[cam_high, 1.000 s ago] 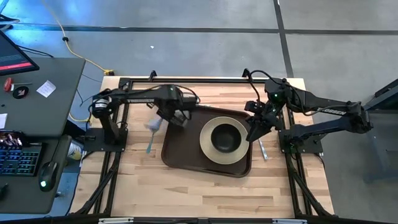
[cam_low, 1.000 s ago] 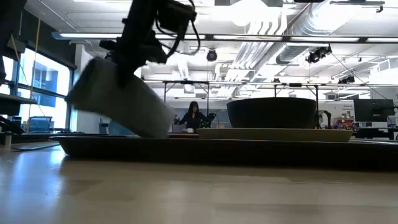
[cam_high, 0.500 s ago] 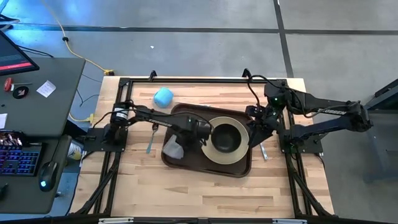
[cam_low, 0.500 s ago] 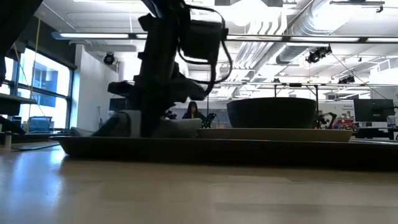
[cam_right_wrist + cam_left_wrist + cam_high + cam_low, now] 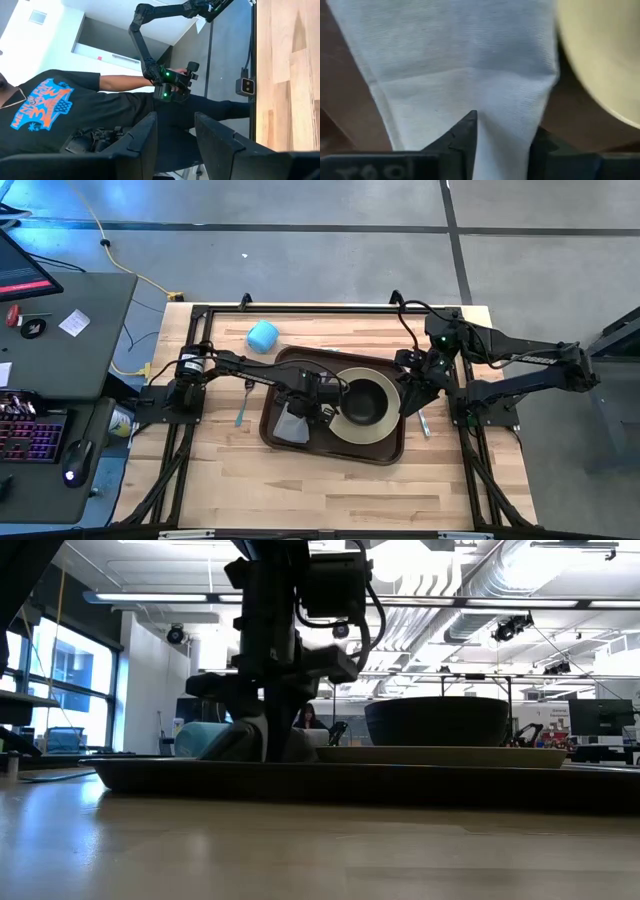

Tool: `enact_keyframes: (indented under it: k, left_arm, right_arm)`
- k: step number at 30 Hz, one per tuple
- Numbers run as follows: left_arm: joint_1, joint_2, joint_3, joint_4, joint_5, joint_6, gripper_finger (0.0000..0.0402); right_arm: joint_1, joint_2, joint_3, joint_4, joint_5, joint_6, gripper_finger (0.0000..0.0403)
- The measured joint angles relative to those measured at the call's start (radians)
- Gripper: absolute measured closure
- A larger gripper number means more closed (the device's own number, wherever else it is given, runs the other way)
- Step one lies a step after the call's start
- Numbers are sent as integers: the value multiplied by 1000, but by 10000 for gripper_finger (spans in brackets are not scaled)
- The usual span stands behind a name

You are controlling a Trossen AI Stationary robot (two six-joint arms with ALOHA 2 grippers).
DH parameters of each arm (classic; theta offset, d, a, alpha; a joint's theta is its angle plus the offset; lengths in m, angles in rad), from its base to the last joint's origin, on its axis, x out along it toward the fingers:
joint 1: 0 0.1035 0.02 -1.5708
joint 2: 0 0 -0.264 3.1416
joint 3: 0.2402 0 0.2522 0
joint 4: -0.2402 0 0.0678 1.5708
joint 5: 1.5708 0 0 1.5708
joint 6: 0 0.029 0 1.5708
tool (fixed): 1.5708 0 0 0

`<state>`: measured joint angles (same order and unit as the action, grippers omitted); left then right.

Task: Set up tray
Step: Put the gray napkin on the dark brown serving tray to the left of the brown plate

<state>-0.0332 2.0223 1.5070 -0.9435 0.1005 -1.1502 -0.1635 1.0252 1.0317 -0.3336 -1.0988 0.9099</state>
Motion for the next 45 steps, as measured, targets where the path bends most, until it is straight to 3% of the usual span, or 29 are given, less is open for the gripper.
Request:
enact_keyframes:
  k: [5,15,23,29,31,45]
  left_arm:
    - [15,-34,-1,-40,17,70,217]
    - [40,-201,0,-90,-75,227,197]
    - [51,-230,-2,-230,-383,320,219]
    - [58,-151,0,-67,-270,549,241]
    - [59,-121,-1,-88,-240,600,248]
    - [74,-4,-44,-73,-265,780,287]
  right_arm:
    - [0,0,1,0,24,-13,279]
    - [0,0,1,0,59,-14,279]
    - [0,2,1,3,196,7,279]
    - [0,3,1,2,275,28,279]
    - [0,3,1,2,297,45,279]
    - [-1,3,1,-8,404,115,279]
